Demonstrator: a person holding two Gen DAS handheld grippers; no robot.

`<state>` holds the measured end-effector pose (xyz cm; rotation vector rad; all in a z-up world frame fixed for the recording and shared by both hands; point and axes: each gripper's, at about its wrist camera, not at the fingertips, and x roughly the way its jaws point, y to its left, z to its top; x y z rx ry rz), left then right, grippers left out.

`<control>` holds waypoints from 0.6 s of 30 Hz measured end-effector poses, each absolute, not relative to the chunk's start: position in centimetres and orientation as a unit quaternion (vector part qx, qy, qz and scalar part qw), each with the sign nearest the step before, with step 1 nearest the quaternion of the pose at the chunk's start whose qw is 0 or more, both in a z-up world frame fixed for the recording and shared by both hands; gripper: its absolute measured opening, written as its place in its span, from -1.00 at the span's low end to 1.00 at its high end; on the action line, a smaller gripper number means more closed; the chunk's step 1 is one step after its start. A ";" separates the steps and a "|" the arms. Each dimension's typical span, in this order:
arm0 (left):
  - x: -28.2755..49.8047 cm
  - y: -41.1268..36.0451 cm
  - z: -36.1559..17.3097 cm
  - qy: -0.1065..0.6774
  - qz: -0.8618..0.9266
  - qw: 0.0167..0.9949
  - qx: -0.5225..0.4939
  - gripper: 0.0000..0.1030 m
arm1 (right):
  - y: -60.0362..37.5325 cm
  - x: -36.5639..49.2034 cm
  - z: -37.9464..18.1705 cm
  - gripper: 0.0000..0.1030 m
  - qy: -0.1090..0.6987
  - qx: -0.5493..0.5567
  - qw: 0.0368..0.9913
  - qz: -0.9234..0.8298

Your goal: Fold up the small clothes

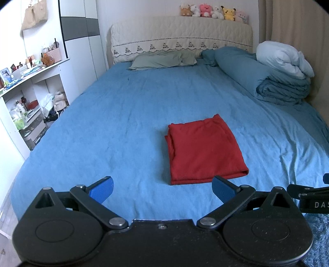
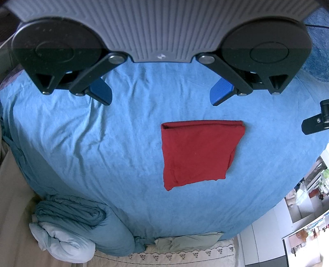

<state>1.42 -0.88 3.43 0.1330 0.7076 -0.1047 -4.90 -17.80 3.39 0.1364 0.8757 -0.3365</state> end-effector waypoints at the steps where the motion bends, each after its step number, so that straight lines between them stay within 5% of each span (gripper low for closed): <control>1: 1.4 -0.9 3.4 0.346 -0.051 0.935 0.066 1.00 | -17.8 -4.9 3.4 1.00 0.421 0.066 0.890 -0.163; 18: 1.3 -0.5 3.8 0.339 -0.051 0.938 0.046 1.00 | -17.3 -5.2 3.9 1.00 0.414 0.068 0.893 -0.163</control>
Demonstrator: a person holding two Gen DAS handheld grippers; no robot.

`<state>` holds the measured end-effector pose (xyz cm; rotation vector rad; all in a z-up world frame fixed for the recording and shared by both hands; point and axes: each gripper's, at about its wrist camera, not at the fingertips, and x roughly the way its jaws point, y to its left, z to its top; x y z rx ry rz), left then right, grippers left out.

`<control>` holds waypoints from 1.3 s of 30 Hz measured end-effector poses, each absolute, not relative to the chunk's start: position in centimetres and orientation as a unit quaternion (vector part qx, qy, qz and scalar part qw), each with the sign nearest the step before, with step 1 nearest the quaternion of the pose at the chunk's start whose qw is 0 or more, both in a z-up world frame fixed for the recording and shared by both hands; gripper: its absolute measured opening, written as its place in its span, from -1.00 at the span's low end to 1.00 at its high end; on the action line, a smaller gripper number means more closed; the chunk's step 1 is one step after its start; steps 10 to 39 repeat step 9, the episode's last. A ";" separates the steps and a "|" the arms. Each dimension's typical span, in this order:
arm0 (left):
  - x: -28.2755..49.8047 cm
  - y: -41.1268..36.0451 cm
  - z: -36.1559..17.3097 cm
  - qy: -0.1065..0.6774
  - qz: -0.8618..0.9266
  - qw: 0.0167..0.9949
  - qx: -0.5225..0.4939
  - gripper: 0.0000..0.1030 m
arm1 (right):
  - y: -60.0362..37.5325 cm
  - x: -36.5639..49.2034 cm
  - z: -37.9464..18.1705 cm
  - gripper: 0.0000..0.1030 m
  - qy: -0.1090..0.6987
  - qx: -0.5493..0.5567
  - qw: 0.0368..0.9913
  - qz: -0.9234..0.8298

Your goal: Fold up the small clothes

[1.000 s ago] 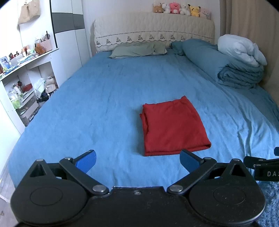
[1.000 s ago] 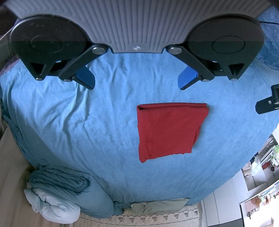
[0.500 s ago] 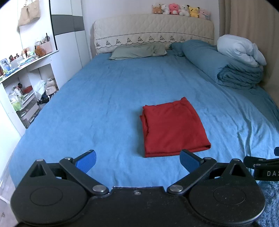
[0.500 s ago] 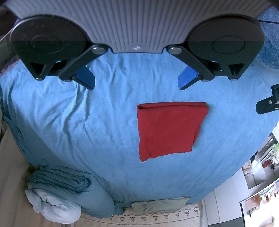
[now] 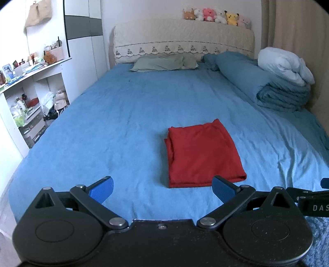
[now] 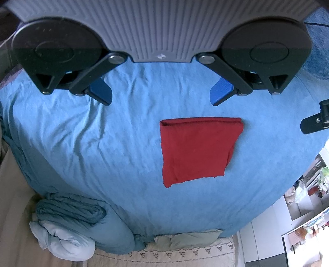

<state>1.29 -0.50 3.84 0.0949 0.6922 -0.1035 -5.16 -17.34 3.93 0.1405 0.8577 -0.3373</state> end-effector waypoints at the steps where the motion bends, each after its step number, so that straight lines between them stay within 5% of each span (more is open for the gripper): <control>1: 1.3 -0.5 3.9 0.338 -0.051 0.938 0.047 1.00 | -17.3 -5.2 4.0 1.00 0.413 0.068 0.894 -0.163; 39: 1.2 -0.6 4.0 0.334 -0.048 0.940 0.044 1.00 | -17.1 -5.2 4.3 1.00 0.408 0.066 0.896 -0.163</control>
